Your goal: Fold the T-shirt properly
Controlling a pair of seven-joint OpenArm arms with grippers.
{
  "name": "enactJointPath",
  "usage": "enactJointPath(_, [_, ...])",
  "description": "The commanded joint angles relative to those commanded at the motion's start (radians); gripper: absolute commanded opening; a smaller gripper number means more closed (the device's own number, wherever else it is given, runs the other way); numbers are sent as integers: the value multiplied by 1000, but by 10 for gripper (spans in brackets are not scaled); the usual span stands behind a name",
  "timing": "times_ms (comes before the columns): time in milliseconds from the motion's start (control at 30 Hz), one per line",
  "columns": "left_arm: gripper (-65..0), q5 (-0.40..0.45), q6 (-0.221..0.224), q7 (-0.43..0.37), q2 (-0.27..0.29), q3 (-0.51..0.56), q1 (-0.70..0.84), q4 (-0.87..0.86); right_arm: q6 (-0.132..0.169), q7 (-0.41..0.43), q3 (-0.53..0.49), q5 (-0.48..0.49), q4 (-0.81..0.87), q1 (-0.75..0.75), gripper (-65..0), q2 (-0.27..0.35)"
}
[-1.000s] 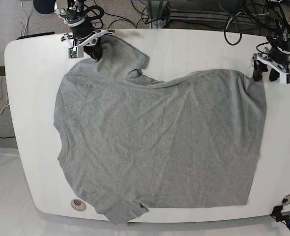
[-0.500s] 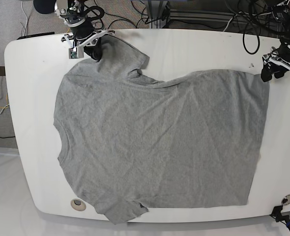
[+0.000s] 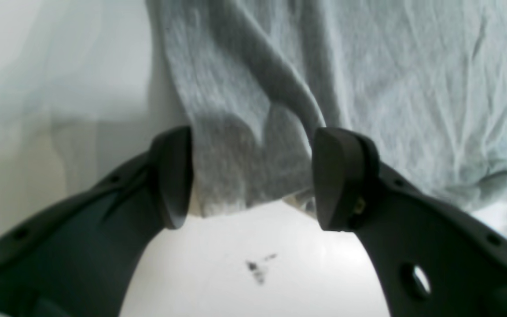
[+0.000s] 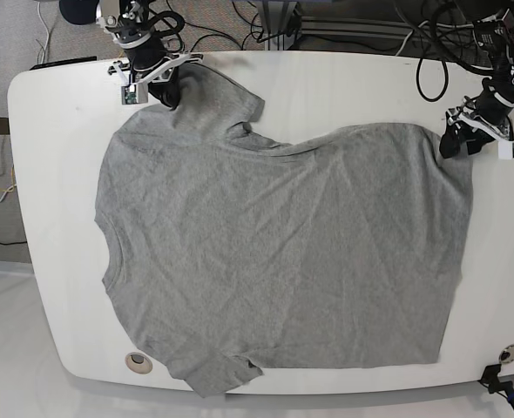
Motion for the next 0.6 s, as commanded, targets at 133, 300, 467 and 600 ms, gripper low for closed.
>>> enactJointPath(133, [-261, -3, 0, 2, -2, 0, -32, -46, 0, 0, 0, 0, 0, 0, -636, 0])
enactJointPath(300, [-261, -6, 0, 80, -2, 2, -48, -41, 0, 0, 0, 0, 0, -2, -636, 0])
enactJointPath(467, [-261, -6, 0, 89, 0, 2, -54, -40, 0, 0, 0, 0, 0, -2, -636, -2])
enactJointPath(600, [-261, -8, 0, 89, -2, 49, -54, -40, 0, 0, 0, 0, 0, -2, -636, -2])
